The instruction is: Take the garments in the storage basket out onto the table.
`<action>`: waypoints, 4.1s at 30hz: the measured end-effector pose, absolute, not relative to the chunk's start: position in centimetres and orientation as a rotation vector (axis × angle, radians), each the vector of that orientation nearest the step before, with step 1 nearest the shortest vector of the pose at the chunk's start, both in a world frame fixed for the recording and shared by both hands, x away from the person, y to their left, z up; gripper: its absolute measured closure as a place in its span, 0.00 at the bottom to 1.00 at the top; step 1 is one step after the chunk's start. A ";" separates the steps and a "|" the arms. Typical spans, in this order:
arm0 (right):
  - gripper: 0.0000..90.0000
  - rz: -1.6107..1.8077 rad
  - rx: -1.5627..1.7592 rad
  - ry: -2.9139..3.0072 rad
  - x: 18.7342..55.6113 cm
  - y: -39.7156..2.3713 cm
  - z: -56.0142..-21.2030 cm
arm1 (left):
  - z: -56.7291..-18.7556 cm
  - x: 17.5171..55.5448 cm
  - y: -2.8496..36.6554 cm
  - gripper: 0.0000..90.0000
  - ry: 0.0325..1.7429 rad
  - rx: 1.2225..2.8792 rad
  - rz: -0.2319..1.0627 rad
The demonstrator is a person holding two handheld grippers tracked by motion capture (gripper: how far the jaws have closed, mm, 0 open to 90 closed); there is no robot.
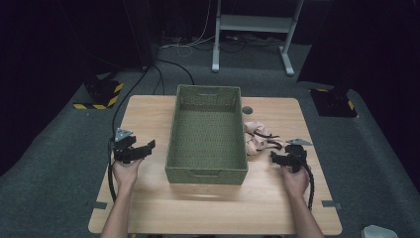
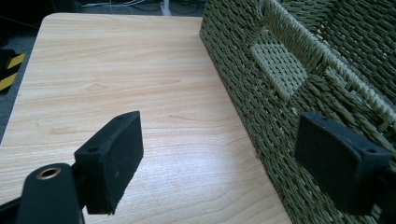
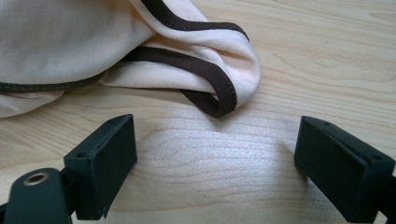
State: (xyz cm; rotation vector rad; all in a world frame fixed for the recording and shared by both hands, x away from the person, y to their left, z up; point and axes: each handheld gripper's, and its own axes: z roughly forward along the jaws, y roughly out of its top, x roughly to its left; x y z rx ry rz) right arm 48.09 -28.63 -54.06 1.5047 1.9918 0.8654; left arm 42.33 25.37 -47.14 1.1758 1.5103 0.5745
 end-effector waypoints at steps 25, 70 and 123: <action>0.14 0.866 1.504 1.992 48.1 -28.6 -54.1 | -49.3 42.4 25.7 0.18 1.565 1.210 0.608; 0.14 0.865 1.504 1.992 48.1 -28.6 -54.1 | -52.3 43.7 25.4 0.18 1.651 1.230 0.575; 0.14 0.866 1.504 1.992 48.1 -28.6 -54.1 | -55.0 44.9 24.8 0.18 1.677 1.273 0.659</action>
